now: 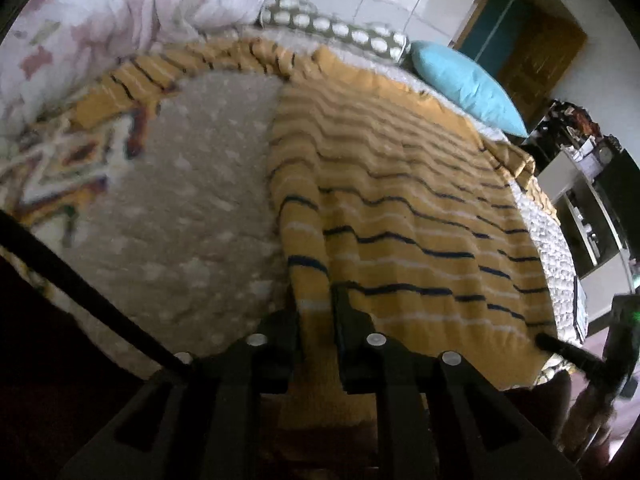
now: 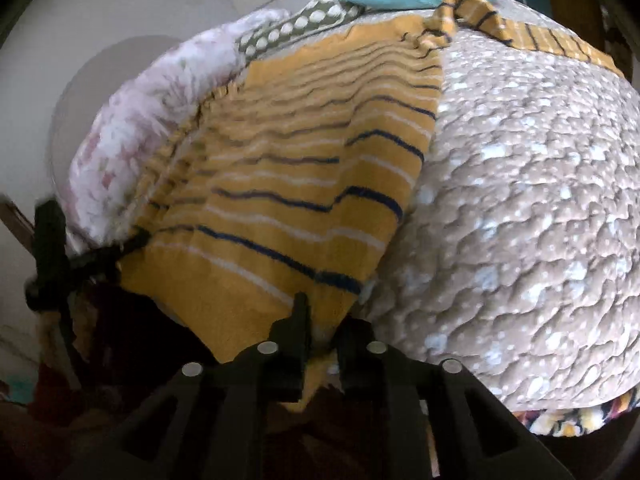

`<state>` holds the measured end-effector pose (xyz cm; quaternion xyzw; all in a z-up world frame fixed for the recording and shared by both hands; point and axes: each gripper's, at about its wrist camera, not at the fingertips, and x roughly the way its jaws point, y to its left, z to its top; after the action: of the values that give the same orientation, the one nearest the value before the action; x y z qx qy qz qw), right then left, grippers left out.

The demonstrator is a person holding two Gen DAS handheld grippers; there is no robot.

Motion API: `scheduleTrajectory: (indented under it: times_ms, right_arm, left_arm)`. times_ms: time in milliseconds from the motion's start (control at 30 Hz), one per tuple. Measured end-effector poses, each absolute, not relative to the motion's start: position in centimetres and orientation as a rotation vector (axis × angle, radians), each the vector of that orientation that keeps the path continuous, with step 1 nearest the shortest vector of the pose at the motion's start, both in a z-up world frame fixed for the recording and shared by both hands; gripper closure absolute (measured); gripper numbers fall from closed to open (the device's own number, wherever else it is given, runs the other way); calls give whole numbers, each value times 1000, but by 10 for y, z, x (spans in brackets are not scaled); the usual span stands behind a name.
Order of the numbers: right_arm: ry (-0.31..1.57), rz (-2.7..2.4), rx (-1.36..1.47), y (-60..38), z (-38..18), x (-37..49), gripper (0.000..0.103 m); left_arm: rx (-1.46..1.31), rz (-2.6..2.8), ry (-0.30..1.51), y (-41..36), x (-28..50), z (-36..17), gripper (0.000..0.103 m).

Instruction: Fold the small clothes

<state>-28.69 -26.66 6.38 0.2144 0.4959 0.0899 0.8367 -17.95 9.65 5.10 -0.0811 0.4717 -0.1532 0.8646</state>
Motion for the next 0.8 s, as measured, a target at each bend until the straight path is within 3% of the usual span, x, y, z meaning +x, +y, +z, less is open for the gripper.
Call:
scheduleTrajectory:
  times_ms: [67, 100, 167, 200, 267, 533, 633, 700, 767, 800]
  right_arm:
    - [1009, 171, 509, -288, 74, -284, 78]
    - [989, 131, 513, -300, 79, -280, 76]
    - [951, 2, 502, -334, 87, -270, 69]
    - [929, -57, 513, -354, 90, -263, 65]
    - [865, -212, 583, -410, 90, -243, 56]
    - [800, -568, 799, -564, 63, -156, 52]
    - [738, -600, 877, -584, 61, -135, 41]
    - [717, -622, 887, -590, 61, -116, 45]
    - [722, -614, 895, -608, 58, -94, 97]
    - [720, -607, 903, -616, 60, -90, 97]
  left_arm:
    - [-120, -295, 912, 100, -188, 69, 73]
    - [-91, -280, 875, 102, -191, 78, 61]
    - [-67, -257, 819, 100, -194, 90, 47]
    - [-65, -255, 800, 99, -193, 94, 44]
    - [-72, -272, 792, 96, -189, 100, 42]
    - [-62, -354, 817, 55, -179, 97, 40]
    - [-41, -348, 814, 43, -175, 97, 39]
    - [-46, -339, 823, 41, -171, 95, 39]
    - [-64, -322, 840, 42, -166, 93, 39]
    - [-77, -317, 844, 43, -164, 92, 39]
